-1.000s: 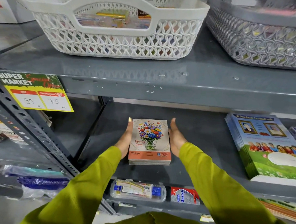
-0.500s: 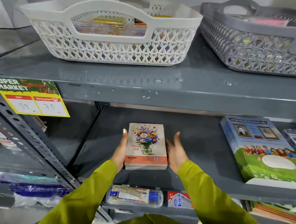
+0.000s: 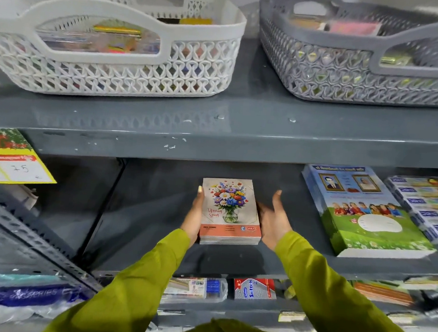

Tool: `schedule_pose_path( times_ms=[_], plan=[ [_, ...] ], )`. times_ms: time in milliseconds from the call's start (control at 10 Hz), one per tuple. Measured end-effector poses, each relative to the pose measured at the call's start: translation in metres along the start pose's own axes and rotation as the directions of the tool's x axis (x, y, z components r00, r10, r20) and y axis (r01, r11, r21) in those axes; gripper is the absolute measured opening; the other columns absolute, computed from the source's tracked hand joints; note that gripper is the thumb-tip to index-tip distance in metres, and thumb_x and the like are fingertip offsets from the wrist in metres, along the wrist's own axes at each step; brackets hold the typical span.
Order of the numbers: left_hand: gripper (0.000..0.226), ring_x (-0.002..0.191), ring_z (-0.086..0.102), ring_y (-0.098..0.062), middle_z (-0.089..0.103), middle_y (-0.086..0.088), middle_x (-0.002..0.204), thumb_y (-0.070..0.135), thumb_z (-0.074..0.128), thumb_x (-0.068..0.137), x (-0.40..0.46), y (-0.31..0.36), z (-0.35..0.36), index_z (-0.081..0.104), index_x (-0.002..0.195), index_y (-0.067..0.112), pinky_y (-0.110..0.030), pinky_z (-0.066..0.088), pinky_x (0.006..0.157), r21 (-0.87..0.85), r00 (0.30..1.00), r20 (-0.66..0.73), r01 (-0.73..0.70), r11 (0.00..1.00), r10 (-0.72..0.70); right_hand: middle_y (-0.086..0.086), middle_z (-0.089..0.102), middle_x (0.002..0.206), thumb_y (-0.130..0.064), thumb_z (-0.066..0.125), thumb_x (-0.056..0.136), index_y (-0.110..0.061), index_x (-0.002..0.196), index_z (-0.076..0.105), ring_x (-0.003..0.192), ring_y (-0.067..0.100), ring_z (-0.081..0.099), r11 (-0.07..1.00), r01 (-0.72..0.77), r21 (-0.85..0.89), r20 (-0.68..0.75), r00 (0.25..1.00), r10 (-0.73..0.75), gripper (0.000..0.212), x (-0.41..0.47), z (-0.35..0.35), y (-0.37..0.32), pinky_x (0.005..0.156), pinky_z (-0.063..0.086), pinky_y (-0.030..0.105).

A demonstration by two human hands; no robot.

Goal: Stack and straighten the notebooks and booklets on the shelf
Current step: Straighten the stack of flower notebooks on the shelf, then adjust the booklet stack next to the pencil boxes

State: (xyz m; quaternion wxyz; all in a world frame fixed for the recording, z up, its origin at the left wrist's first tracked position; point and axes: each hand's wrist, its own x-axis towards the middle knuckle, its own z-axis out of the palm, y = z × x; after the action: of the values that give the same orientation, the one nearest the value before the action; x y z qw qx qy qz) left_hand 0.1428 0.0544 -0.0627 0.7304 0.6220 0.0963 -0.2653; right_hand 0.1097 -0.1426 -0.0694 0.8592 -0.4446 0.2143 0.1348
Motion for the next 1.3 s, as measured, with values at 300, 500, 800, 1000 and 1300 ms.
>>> schedule_pose_path(
  times_ms=[300,500,800,1000,1300],
  plan=[
    [0.099,0.095,0.076,-0.034,0.075,-0.012,0.113,0.092,0.036,0.063,0.002,0.001,0.011,0.060,0.132,0.026,-0.039,0.062,0.073,0.074,0.999,-0.040,0.030,0.997,-0.027,0.004,0.041,0.150,-0.087,0.027,0.071,-0.022,0.147,0.030,0.135,0.030,0.043,0.997,-0.003,-0.071,-0.063,0.998,-0.001,0.100,-0.014,-0.014,-0.013,0.113,0.033,0.050],
    [0.076,0.151,0.025,-0.022,0.017,0.001,0.166,0.060,0.039,0.096,-0.014,0.031,0.043,0.013,0.158,0.023,-0.036,0.021,0.123,0.454,0.903,-0.199,-0.259,0.852,0.381,0.007,0.034,0.154,-0.089,0.029,0.067,-0.021,0.145,0.034,0.142,0.026,0.030,0.788,0.241,-0.567,-0.333,0.807,-0.487,0.104,-0.042,-0.066,-0.072,0.119,0.021,0.040],
    [0.062,0.152,0.017,-0.014,0.022,0.007,0.163,0.049,0.035,0.102,-0.017,-0.007,0.219,0.022,0.156,0.022,-0.025,0.010,0.120,0.310,0.967,0.016,-0.245,0.919,0.253,0.017,0.049,0.142,-0.072,0.038,0.083,-0.012,0.131,0.054,0.128,0.036,0.046,0.660,0.060,-0.749,-0.503,0.596,-0.625,0.078,-0.097,-0.233,-0.189,0.112,0.030,0.042],
    [0.079,0.140,0.035,-0.009,0.039,0.013,0.152,0.076,0.038,0.086,0.003,-0.054,0.283,0.040,0.148,0.028,-0.030,0.021,0.118,0.088,0.997,0.014,-0.078,0.993,0.077,0.006,0.047,0.143,-0.077,0.045,0.075,-0.018,0.140,0.043,0.128,0.028,0.047,0.856,0.028,-0.515,-0.488,0.812,-0.321,0.088,-0.105,-0.270,-0.199,0.109,0.035,0.039],
    [0.079,0.132,0.054,-0.017,0.061,0.012,0.138,0.096,0.035,0.067,0.027,-0.097,0.317,0.048,0.134,0.056,-0.048,0.035,0.116,0.081,0.999,0.014,-0.047,0.996,0.046,0.013,0.025,0.157,-0.085,0.025,0.068,-0.012,0.147,0.028,0.145,0.030,0.023,0.847,0.081,-0.525,-0.241,0.941,-0.239,0.108,-0.104,-0.295,-0.195,0.118,0.018,0.044]
  ],
)
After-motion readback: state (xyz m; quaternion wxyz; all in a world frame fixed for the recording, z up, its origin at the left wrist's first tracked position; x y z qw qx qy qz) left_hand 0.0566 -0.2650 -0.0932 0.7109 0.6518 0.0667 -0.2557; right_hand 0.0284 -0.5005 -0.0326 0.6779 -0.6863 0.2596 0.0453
